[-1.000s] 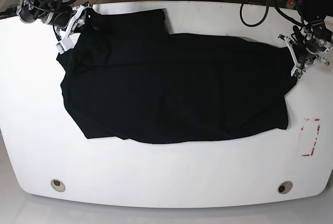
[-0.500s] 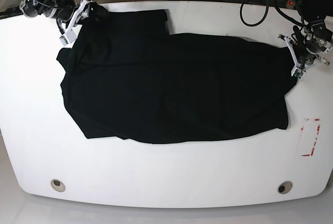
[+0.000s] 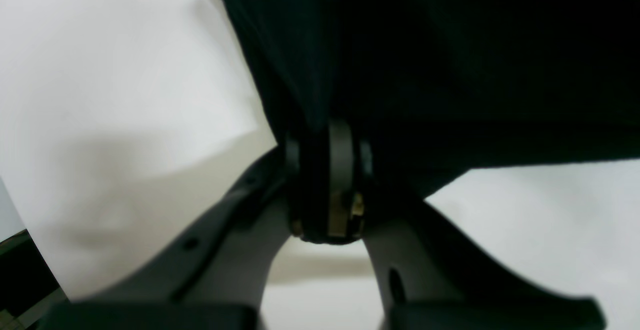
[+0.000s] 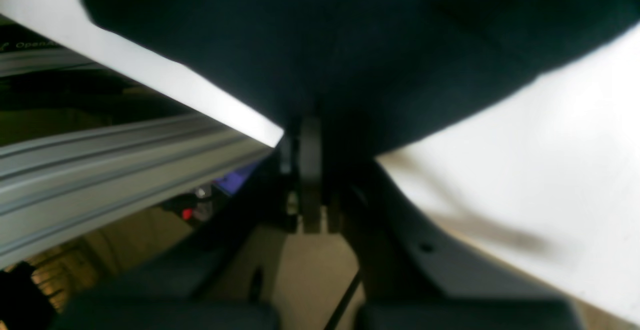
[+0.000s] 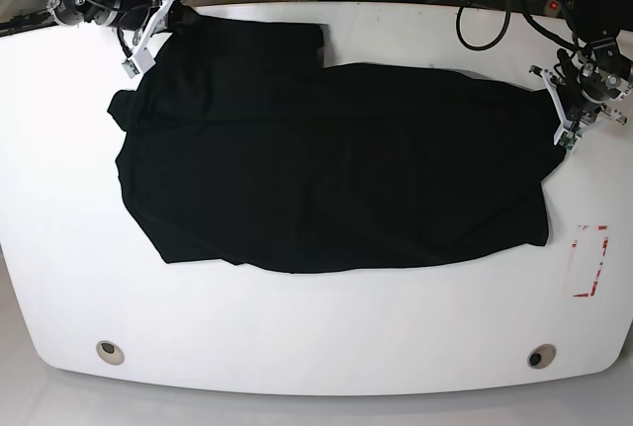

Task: Fold the T-shirt properly
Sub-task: 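Tug the shirt edge with the right gripper to smooth the shirt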

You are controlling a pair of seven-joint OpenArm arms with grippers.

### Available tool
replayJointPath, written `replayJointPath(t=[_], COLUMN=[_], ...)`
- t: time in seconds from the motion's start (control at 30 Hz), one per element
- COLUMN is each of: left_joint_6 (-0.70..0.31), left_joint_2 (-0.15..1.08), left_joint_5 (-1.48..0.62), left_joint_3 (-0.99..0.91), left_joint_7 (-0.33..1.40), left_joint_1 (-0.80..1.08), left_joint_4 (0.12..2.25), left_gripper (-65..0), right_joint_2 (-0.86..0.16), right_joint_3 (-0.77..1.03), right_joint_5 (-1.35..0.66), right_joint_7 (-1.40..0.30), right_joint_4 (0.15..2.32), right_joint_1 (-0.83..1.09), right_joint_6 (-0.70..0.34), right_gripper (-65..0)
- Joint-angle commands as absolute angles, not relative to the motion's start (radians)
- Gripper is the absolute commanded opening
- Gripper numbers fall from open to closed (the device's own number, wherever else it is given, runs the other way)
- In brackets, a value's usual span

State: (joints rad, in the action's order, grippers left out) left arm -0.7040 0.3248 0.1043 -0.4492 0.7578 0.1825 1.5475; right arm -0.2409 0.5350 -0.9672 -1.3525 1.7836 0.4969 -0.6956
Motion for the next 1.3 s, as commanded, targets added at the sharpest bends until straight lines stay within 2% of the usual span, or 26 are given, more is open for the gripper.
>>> replayJointPath(t=[0.0,0.23,0.33,0.87,1.27], left_joint_6=[-0.698,-0.698,-0.698,-0.698,-0.698], left_joint_2=[0.343,0.343,0.354,0.383,0.378], left_joint_5=[0.108,0.108,0.108,0.108,0.108], left_joint_3=[-0.455,-0.455,-0.455,-0.453,-0.453], left_joint_7=[0.757,0.757,0.757,0.757,0.757], left_joint_1=[0.174,0.179,0.180,0.180,0.176], left_joint_4=[1.558,1.558,1.558,1.560,1.566], left_gripper=[-60.3,-60.4,-60.4,-60.6,-60.6], right_joint_2=[-0.252,-0.268,-0.298,-0.404,-0.374], right_joint_3=[0.547,0.604,0.605,0.495,0.461], right_joint_5=[-1.035,-1.170,-1.165,-1.159,-0.823], right_joint_7=[-1.343,-1.343,-1.343,-1.343,-1.294], right_joint_4=[1.842,1.949,1.942,1.503,1.379], right_joint_1=[0.518,0.516,0.429,0.012,-0.188], right_joint_6=[-0.698,-0.698,-0.698,-0.698,-0.698], right_gripper=[-65.0,-65.0,-65.0,-65.0,-65.0])
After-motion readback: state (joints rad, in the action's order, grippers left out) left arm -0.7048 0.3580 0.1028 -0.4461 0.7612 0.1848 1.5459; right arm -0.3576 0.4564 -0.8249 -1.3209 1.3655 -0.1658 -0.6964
